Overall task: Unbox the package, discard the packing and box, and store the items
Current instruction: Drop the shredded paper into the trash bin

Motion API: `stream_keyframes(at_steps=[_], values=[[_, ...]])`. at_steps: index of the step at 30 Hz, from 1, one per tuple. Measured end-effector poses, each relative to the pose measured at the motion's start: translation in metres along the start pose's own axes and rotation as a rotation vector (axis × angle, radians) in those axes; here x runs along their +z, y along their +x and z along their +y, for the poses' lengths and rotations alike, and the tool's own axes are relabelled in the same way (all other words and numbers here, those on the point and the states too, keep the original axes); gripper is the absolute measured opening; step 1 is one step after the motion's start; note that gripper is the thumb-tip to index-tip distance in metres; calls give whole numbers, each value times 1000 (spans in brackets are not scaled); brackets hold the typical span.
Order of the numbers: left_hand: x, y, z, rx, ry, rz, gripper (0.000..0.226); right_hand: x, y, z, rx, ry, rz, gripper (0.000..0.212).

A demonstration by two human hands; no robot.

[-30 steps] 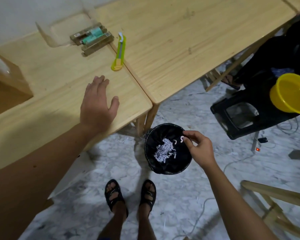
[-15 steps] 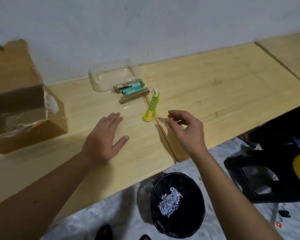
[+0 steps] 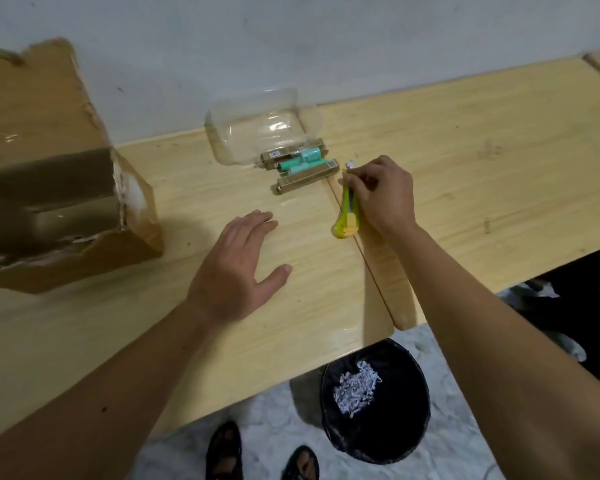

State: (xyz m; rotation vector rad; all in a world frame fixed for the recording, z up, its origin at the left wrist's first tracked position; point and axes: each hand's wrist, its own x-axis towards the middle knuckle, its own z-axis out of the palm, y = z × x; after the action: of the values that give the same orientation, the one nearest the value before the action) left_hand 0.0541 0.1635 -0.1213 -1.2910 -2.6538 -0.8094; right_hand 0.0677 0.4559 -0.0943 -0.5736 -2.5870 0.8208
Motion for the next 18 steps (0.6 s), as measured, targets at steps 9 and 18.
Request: stream_keyframes(at_steps=[9, 18], values=[[0, 2, 3, -10, -7, -7, 64, -13, -11, -6, 131, 190, 117, 11], [-4, 1, 12, -96, -14, -97, 68, -65, -95, -20, 168, 483, 103, 17]])
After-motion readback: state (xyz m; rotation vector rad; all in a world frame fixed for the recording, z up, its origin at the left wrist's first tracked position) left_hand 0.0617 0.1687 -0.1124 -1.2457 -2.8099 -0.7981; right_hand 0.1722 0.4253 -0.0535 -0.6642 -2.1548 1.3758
